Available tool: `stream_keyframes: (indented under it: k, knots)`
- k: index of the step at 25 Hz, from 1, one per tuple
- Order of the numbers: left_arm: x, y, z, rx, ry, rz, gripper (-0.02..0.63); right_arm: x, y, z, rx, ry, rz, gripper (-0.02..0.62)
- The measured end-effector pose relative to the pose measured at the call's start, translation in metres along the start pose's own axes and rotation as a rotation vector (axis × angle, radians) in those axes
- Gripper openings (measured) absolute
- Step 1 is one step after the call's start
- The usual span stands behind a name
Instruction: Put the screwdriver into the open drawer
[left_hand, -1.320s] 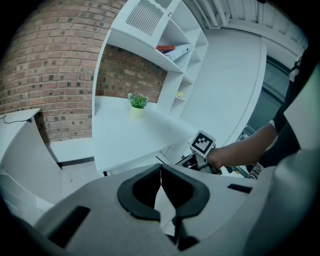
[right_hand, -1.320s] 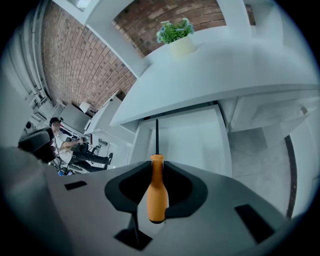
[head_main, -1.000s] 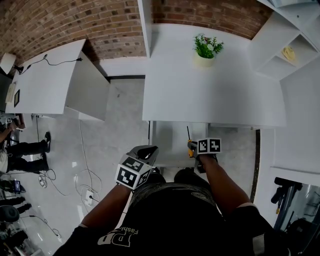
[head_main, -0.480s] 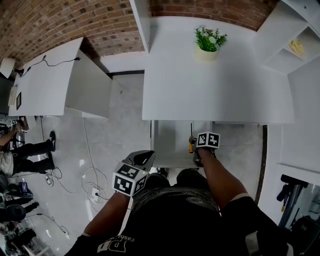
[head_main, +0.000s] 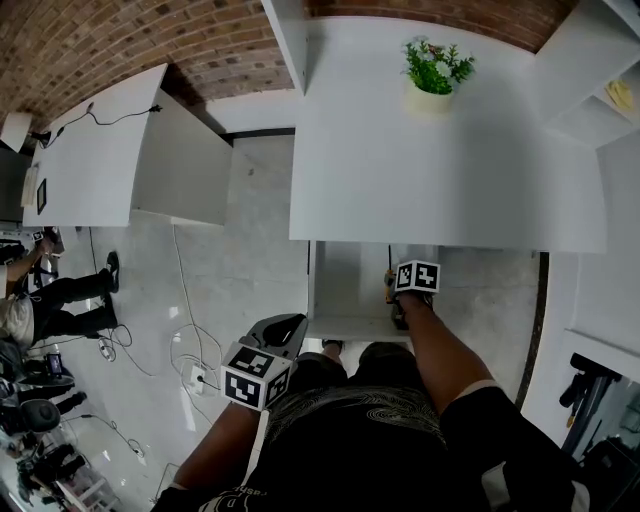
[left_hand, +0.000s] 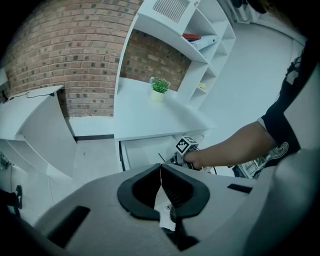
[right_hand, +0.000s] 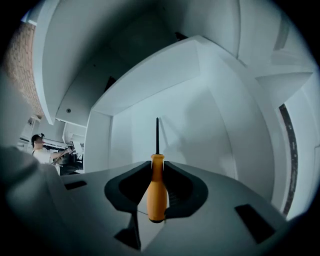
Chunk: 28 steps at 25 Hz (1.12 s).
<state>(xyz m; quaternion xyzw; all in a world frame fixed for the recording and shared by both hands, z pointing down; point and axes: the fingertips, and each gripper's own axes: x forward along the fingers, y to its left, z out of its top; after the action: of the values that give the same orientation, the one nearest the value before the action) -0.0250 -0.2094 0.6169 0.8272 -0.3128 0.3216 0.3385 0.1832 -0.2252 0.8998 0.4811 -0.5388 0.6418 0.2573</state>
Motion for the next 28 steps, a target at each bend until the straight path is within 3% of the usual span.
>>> stream_keyframes:
  k: [11,22,28]
  knots:
    - [0.000,0.018,-0.008,-0.044,-0.001,0.030,0.018,0.017,-0.009,-0.007,-0.027,0.031,-0.048,0.081]
    - [-0.004,0.021,-0.006,-0.047,-0.008,0.000,0.018,0.014,-0.004,-0.007,-0.058,0.045,-0.066,0.106]
    - [-0.011,0.022,0.011,-0.037,-0.064,-0.044,0.018,-0.008,0.004,0.004,-0.053,-0.002,-0.077,0.106]
